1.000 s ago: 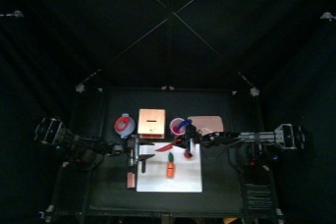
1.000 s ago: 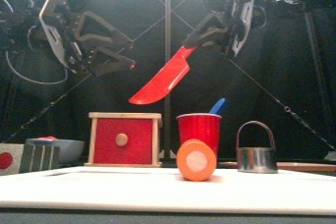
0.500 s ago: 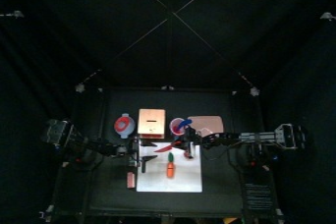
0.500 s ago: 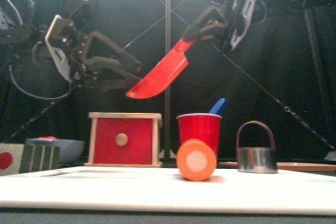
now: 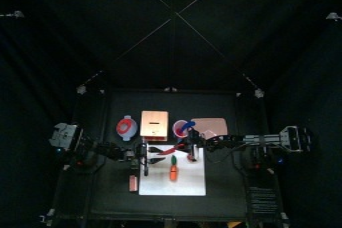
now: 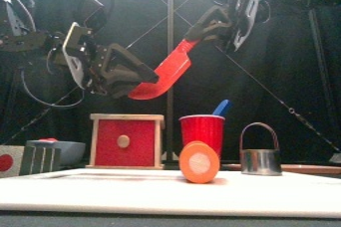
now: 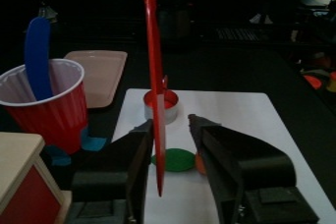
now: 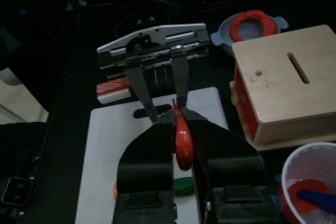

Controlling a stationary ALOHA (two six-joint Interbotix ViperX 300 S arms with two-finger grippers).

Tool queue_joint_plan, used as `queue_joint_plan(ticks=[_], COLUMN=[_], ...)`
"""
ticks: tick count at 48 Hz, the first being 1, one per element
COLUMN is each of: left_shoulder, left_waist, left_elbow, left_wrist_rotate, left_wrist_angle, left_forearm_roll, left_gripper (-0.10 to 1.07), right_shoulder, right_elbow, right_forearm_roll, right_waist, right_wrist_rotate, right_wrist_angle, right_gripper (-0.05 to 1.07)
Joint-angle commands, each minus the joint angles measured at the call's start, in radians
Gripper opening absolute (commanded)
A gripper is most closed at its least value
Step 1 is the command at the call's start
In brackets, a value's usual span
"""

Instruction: Grab knife with other hand

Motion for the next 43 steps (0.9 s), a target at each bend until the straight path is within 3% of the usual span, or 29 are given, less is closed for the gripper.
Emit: queue_joint_plan(ticks=[1,26,43], left_shoulder=[-0.023,-0.058,-0.14], left_waist=[0.005,0.018,0.02], left_elbow=[-0.005,0.035,0.037], left_wrist_rotate=[0.002,0.012,0.107], left_wrist_angle=[-0.009,0.005,0.072], left_forearm_roll=[-0.005,-0.034,-0.034], left_gripper=[0.69,0.49,0.47], right_shoulder=[-0.029,-0.031,-0.009], right_elbow=[-0.012,0.026,0.087], right_forearm_roll=[0.003,0.08,0.106], right_waist=[0.0,0.023,0.054], right_wrist_rotate=[0.0,0.003,0.014], right_wrist_angle=[-0.003,-0.003,0.006], right_gripper=[0.4,0.4,0.4])
